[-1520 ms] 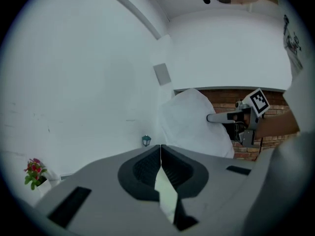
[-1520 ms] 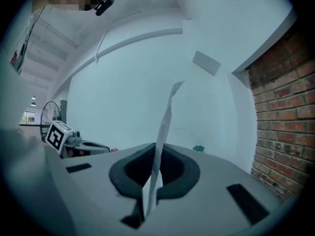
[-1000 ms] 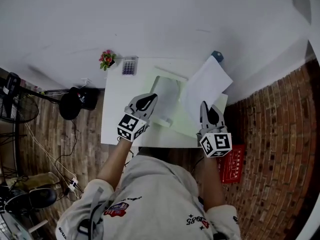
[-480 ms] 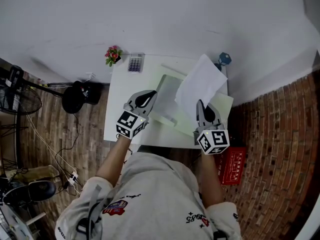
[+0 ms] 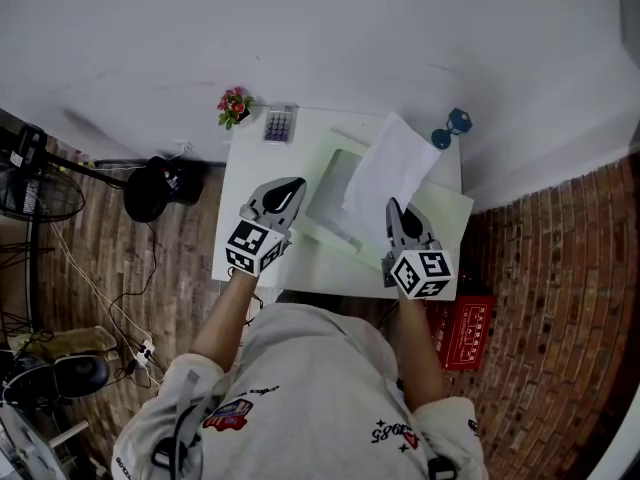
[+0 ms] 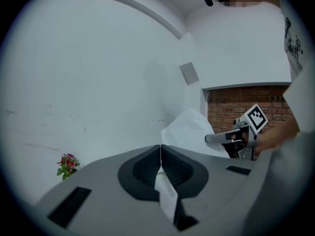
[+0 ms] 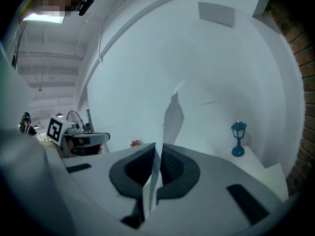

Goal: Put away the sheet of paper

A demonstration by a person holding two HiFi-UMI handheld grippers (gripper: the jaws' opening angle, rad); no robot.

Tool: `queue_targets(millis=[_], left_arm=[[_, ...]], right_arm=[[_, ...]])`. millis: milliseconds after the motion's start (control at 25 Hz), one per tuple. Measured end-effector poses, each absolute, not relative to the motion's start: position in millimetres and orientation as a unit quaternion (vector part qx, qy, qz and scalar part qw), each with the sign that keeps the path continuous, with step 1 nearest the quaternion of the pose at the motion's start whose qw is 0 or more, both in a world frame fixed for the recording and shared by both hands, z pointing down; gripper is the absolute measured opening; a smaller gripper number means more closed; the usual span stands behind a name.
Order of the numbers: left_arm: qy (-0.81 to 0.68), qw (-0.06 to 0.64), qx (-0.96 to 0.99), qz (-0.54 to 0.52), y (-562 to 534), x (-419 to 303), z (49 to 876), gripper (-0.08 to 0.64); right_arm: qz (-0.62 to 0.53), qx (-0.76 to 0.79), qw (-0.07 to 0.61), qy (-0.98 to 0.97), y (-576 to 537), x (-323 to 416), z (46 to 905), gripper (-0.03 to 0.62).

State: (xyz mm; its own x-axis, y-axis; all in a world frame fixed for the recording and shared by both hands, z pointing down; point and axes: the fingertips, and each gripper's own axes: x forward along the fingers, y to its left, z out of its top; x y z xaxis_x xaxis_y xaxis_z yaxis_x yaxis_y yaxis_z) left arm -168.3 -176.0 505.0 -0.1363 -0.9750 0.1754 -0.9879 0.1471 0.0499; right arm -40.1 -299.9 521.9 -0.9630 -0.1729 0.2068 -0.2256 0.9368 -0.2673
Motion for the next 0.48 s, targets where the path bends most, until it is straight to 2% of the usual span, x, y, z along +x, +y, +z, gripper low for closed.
queue_targets(millis=[480], left_arm=[[-0.763, 0.097, 0.638, 0.038, -156.6, -184.4, 514.0, 0.023]], right_arm=[[0.229, 0.147, 0.189, -0.944, -318.5, -26.9, 641.1, -0.002]])
